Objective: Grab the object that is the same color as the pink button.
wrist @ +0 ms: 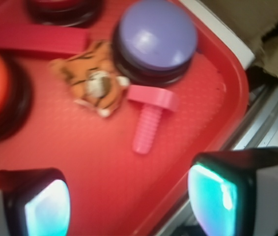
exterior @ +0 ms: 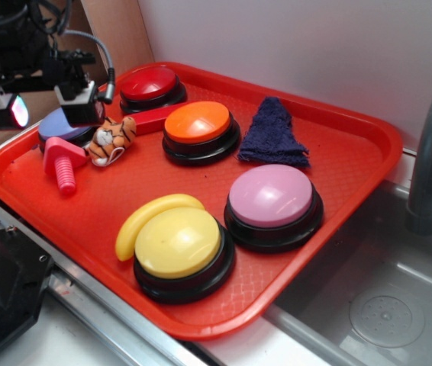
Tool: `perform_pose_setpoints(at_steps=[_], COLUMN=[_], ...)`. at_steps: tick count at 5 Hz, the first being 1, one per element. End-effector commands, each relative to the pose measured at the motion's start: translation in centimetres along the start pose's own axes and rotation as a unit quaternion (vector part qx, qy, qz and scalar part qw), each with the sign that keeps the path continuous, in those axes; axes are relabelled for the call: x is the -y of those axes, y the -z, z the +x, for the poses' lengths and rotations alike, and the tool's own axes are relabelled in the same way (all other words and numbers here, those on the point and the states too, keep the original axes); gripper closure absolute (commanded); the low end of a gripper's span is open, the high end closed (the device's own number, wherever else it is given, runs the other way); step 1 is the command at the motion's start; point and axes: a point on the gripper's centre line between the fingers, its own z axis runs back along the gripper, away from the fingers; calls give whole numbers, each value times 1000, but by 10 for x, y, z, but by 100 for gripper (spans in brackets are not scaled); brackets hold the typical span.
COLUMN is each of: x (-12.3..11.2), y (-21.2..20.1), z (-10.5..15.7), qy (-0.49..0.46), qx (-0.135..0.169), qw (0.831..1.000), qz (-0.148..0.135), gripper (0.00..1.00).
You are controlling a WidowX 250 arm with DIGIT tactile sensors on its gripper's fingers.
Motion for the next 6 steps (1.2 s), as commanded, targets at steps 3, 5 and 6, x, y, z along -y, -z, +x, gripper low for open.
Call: perform_pose_setpoints(at_steps=[3, 5, 6], x=[-23, -24, -23], y=[62, 76, 82], z=[23, 24, 23], qy=[-119, -123, -116], qx=[41, 29, 29], qw=[992, 992, 993], qz=[16, -4, -5], gripper=[0, 0, 0])
